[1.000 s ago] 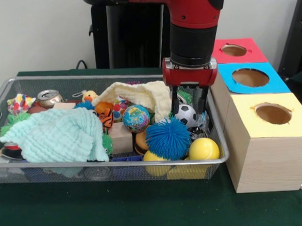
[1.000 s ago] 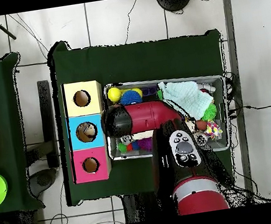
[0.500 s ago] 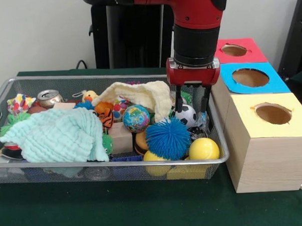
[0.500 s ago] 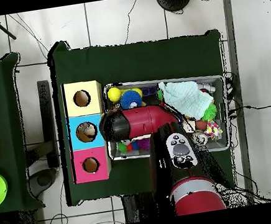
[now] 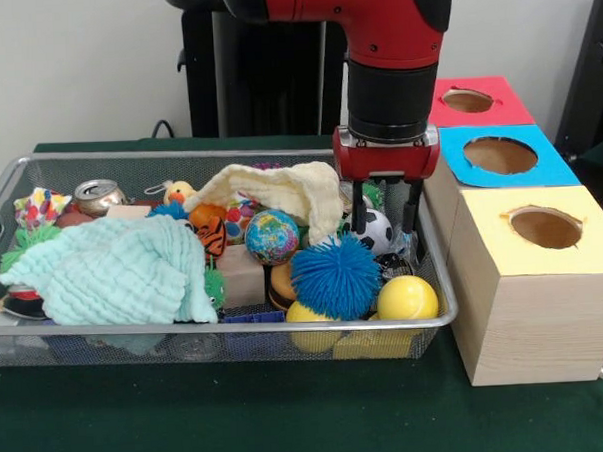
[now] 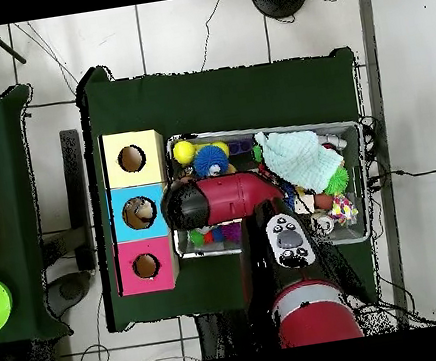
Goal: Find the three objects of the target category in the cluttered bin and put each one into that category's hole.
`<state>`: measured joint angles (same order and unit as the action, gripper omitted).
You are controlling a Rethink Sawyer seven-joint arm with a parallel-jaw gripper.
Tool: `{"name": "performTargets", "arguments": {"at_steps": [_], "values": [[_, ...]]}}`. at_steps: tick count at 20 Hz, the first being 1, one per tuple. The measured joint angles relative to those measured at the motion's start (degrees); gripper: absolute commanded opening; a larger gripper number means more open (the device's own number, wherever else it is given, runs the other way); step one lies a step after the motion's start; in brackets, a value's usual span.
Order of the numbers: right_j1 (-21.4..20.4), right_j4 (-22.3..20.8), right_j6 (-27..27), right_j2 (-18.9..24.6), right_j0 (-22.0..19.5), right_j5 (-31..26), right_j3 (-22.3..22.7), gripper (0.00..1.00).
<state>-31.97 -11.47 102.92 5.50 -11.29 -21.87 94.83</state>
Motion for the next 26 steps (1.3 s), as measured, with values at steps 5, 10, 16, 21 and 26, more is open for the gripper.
{"name": "performTargets", "arguments": {"at_steps": [5,10,16,21,26], "values": [[0.62,0.0,0.0,-0.07,0.51,0.29,0.12,1.0],[0.69,0.03,0.0,-0.16,1.74,0.3,0.4,1.0],[0.61,0.39,0.0,-0.71,3.68,0.47,0.96,1.0],[0.7,0.6,0.01,-1.84,4.58,1.55,1.06,1.0],[0.82,1.01,0.01,-2.32,4.86,2.56,1.28,1.0]]}}
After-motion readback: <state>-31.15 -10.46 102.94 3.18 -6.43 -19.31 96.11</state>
